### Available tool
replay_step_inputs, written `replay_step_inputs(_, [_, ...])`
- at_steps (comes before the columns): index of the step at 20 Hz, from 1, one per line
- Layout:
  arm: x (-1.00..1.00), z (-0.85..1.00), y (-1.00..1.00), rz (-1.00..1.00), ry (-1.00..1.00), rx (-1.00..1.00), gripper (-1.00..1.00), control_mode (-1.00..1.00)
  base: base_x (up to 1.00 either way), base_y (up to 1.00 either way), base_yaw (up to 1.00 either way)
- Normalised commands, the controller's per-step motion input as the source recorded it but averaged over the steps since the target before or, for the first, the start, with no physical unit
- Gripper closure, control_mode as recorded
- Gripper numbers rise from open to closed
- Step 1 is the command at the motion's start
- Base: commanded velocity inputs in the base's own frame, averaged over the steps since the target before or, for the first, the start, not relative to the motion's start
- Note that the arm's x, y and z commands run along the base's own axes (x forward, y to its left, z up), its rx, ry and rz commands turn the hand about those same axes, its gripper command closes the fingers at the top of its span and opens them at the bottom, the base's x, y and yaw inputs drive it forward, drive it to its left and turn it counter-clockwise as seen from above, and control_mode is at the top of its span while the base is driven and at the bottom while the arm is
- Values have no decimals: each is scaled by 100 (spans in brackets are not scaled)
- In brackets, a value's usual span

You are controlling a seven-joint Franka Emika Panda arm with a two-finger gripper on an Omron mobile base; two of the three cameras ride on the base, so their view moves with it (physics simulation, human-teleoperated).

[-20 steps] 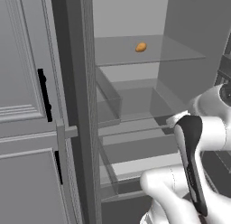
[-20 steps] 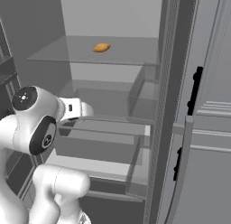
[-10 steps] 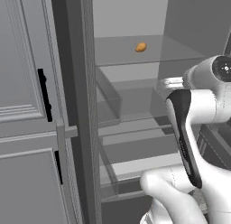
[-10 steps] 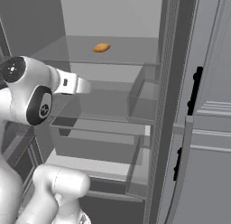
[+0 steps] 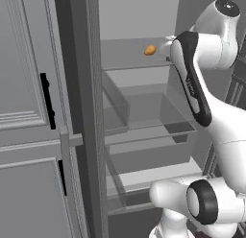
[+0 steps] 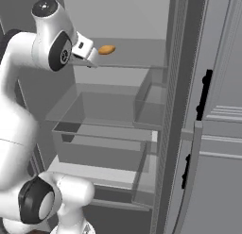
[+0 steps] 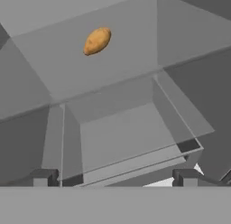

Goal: Place one potato and one steak in each tupperware on the nearby counter, to pack two identical lunches.

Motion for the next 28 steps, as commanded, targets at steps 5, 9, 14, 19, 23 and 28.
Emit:
replay_step_inputs(5, [100, -9, 10, 2, 13, -1, -100, -100, 0, 0, 0])
replay_step_inputs(9, [100, -5, 15, 0, 18, -18, -100, -100, 0, 0, 0])
replay_step_inputs(14, [100, -46, 25, 0, 0, -20, -100, -100, 0, 0, 0])
replay_step_inputs(19, [90, -43, 12, 0, -25, -5, -100, -100, 0, 0, 0])
replay_step_inputs(23, [60, 0, 0, -6, -40, 0, -100, -100, 0, 0, 0])
replay_step_inputs(28, [20, 2, -14, -4, -20, 0, -100, -100, 0, 0, 0])
